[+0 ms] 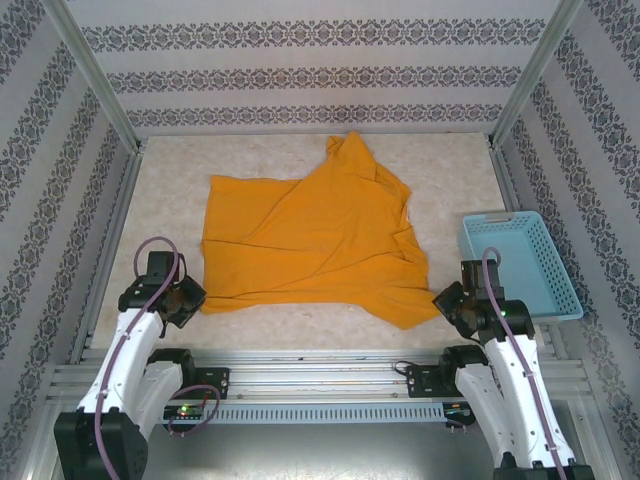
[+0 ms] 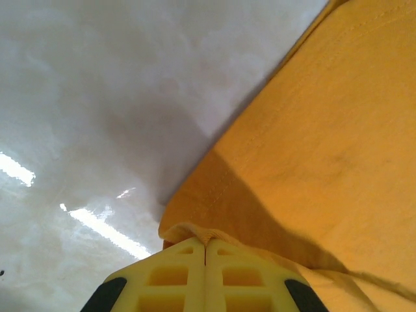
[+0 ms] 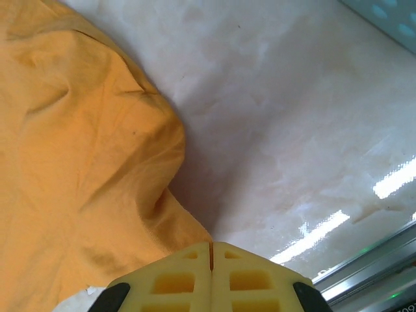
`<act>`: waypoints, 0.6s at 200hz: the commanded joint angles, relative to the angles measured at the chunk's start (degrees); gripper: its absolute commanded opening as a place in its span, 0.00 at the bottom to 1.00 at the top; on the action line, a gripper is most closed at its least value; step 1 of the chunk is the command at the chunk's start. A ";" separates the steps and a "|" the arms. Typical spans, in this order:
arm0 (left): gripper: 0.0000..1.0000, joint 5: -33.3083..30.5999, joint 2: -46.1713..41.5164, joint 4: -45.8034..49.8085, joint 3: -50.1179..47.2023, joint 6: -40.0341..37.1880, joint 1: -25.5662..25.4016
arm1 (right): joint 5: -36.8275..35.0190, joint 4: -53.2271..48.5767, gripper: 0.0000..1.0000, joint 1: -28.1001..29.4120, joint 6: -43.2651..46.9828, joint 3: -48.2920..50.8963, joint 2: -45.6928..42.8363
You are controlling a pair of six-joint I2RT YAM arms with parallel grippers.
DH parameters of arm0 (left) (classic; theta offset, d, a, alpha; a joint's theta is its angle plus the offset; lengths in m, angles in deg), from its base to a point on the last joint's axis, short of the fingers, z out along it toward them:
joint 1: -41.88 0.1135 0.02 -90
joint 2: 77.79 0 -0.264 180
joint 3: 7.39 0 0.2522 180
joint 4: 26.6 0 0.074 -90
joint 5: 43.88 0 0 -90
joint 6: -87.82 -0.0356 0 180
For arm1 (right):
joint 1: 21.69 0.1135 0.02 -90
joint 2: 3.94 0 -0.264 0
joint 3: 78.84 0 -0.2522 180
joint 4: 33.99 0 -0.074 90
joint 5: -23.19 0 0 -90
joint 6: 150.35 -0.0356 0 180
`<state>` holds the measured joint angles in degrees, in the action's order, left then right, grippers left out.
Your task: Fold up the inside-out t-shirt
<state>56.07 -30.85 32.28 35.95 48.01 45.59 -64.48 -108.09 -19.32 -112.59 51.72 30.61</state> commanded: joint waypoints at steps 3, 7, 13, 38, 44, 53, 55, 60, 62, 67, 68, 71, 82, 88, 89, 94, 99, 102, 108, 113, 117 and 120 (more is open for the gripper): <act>0.00 -1.20 2.02 -4.66 5.15 0.10 -0.63 | -2.63 3.30 0.00 0.21 2.38 -6.73 4.05; 0.00 -0.72 2.09 -5.36 5.52 0.23 -0.63 | -2.75 3.72 0.00 0.47 2.77 -7.55 4.67; 0.00 0.06 2.15 -6.55 6.07 0.68 -0.62 | -2.78 4.68 0.00 0.85 3.44 -8.48 5.41; 0.00 0.61 6.82 -10.57 14.18 -0.71 -0.37 | -1.78 11.51 0.00 0.97 6.08 -14.61 10.52; 0.00 0.53 10.40 -9.87 19.28 -2.10 -0.36 | -1.25 13.24 0.00 0.97 6.99 -17.48 13.16; 0.00 0.01 16.22 -8.85 27.13 -4.28 -0.36 | -0.97 15.57 0.00 0.97 9.16 -23.05 18.18; 0.00 -0.13 17.39 -8.72 28.91 -4.61 -0.36 | -0.91 16.05 0.00 0.97 9.75 -24.51 19.37; 0.00 -0.27 20.81 -8.39 33.38 -5.37 -0.18 | -0.84 16.75 0.00 0.92 11.13 -28.35 22.77; 0.00 -0.28 22.03 -8.21 35.02 -5.61 -0.12 | -0.88 16.81 0.00 0.83 11.67 -30.14 24.12; 0.00 -0.32 25.11 -7.73 39.93 -6.16 0.18 | -0.75 16.66 0.00 0.60 12.75 -34.78 27.51; 0.00 -0.30 25.87 -7.66 40.90 -6.29 0.22 | -0.70 16.61 0.00 0.52 12.86 -35.72 27.95; 0.00 -0.22 27.56 -7.42 43.79 -6.60 0.48 | -0.21 16.67 0.00 0.26 13.67 -38.47 30.44; 0.00 -0.37 34.91 -4.47 55.88 -8.01 1.14 | 1.52 15.49 0.00 -0.44 15.95 -50.42 38.13; 0.00 -0.80 39.20 -1.49 64.18 -8.82 1.46 | 1.15 13.44 0.00 -0.72 16.64 -57.63 42.02; 0.00 -0.89 39.90 -1.03 65.42 -8.94 1.47 | 1.12 13.16 0.00 -0.80 16.74 -58.87 42.32; 0.00 -1.30 43.29 1.79 72.08 -9.73 1.65 | 1.37 11.90 0.00 -1.00 17.69 -64.83 45.61; 0.00 -1.08 46.55 4.45 79.33 -10.38 1.82 | 1.41 10.19 0.00 -1.13 18.59 -70.55 48.39; 0.00 -0.60 48.63 6.09 83.17 -10.67 1.94 | 1.14 8.90 0.00 -1.26 18.92 -73.74 49.98; 0.00 1.01 52.43 8.99 91.61 -11.19 2.26 | 0.57 5.82 0.00 -1.58 19.45 -81.71 53.10; 0.00 2.60 54.95 10.95 97.79 -11.61 2.36 | 0.81 4.01 0.00 -1.78 20.16 -87.63 55.31; 0.00 3.52 57.07 12.68 102.57 -11.73 2.49 | 1.20 2.13 0.00 -1.97 20.65 -91.86 56.67; 0.00 4.00 58.33 14.19 106.30 -11.82 2.45 | 1.46 0.80 0.00 -2.20 20.73 -95.02 57.90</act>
<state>56.88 19.64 33.24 119.69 40.76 46.90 -63.50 -98.34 -20.08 -97.53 -22.64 82.93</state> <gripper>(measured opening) 0.047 0.060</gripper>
